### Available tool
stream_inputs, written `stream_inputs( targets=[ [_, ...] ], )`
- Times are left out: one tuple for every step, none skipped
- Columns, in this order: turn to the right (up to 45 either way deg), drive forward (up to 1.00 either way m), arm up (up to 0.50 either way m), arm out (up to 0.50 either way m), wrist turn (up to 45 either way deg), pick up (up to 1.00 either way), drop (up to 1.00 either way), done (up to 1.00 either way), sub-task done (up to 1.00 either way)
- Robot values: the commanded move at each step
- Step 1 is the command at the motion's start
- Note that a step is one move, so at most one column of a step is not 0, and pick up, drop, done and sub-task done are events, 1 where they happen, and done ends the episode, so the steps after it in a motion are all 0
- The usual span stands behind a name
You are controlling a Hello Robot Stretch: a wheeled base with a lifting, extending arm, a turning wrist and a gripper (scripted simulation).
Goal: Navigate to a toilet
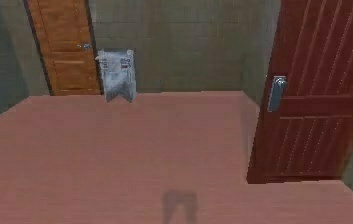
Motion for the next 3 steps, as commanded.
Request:
stream_inputs(
  targets=[
    [0.0,1.00,0.00,0.00,0.0,0.00,0.00,0.00,0.00],
    [0.0,0.80,0.00,0.00,0.0,0.00,0.00,0.00,0.00],
    [45.0,0.00,0.00,0.00,0.0,0.00,0.00,0.00,0.00]
  ],
)
